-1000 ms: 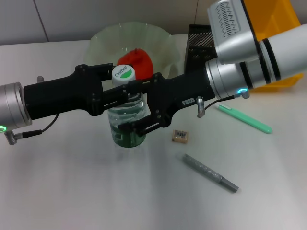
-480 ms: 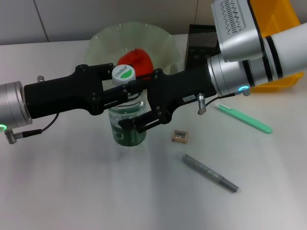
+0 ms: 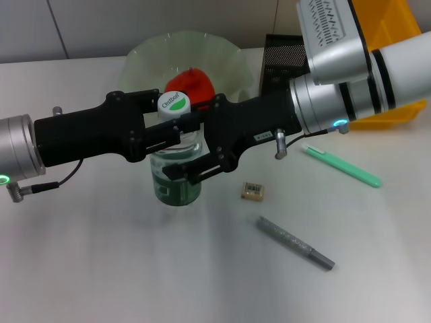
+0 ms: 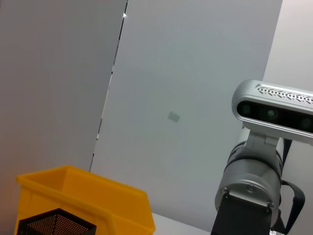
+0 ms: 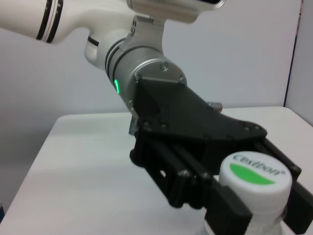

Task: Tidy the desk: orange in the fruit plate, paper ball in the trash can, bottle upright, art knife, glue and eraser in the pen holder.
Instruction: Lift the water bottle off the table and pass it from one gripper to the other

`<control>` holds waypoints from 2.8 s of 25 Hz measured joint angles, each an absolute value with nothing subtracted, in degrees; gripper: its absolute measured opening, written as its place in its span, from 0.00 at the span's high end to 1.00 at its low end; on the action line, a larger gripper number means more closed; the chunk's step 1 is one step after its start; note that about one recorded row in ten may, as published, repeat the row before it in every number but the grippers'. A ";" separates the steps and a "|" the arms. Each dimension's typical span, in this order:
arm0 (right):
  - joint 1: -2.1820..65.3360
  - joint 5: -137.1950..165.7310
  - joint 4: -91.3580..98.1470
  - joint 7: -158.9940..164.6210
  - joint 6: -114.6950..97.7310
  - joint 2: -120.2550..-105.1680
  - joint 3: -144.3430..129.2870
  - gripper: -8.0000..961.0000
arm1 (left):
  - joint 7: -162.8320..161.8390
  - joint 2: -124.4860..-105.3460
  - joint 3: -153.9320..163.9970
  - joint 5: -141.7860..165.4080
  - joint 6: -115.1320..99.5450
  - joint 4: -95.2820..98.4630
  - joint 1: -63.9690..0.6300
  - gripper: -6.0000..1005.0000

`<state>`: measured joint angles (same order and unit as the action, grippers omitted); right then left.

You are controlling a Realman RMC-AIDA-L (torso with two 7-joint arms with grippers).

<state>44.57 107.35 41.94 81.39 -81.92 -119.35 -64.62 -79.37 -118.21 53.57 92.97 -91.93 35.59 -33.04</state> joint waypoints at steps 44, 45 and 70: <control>41.50 101.34 42.84 80.04 -81.59 -119.25 -64.60 0.24 | -79.37 -118.21 53.22 92.98 -91.78 36.38 -32.85 0.55; 41.43 101.34 42.94 80.11 -81.67 -119.22 -64.60 0.24 | -79.37 -118.21 53.26 92.98 -91.76 36.38 -32.85 0.55; 38.92 101.28 47.10 82.49 -83.01 -119.23 -65.31 0.24 | -79.37 -118.21 53.65 93.02 -91.13 36.29 -33.06 0.55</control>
